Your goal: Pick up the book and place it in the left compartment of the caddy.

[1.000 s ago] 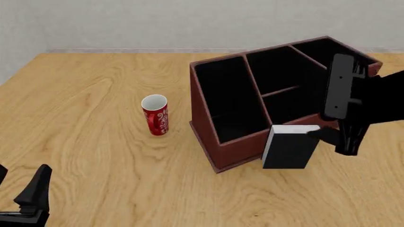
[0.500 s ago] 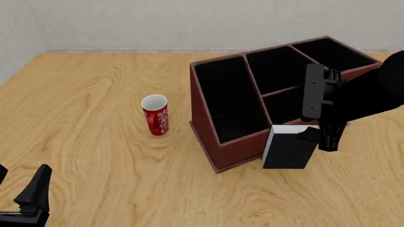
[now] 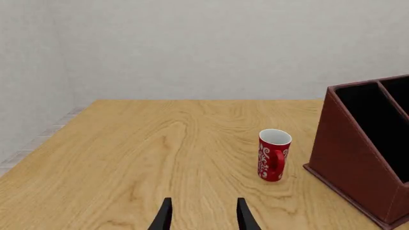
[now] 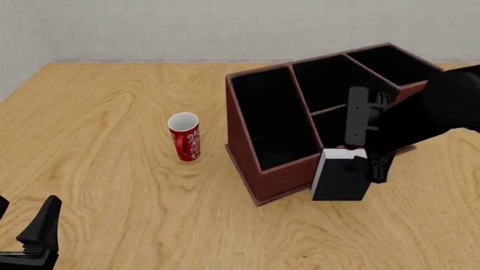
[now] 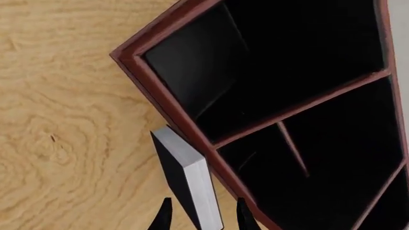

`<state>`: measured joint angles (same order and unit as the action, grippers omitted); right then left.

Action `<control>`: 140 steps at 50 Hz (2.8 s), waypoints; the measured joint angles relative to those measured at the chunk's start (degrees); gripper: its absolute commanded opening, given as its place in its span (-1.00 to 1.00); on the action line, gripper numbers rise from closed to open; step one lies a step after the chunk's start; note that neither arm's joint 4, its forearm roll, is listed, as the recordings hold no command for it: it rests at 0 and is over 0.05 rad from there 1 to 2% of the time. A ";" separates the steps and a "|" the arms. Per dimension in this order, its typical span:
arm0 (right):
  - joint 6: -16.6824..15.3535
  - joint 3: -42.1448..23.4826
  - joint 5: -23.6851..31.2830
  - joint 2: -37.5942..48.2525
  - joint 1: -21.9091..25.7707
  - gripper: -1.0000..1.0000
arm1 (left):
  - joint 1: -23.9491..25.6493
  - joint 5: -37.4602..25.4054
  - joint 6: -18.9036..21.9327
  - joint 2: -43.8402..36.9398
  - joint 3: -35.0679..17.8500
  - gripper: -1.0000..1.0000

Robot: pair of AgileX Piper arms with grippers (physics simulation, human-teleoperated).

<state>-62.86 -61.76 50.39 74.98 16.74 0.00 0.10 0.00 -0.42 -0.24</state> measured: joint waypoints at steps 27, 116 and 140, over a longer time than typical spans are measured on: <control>1.55 1.97 -2.94 2.83 0.35 1.00 | 0.00 0.00 0.00 0.00 0.00 1.00; 5.55 6.48 -3.04 2.55 3.82 -1.00 | 0.00 0.00 0.00 0.00 0.00 1.00; 5.57 9.36 2.44 -5.01 2.79 -1.00 | 0.00 0.00 0.00 0.00 0.00 1.00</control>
<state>-57.28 -52.40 52.84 69.97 19.53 0.00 0.10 0.00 -0.42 -0.24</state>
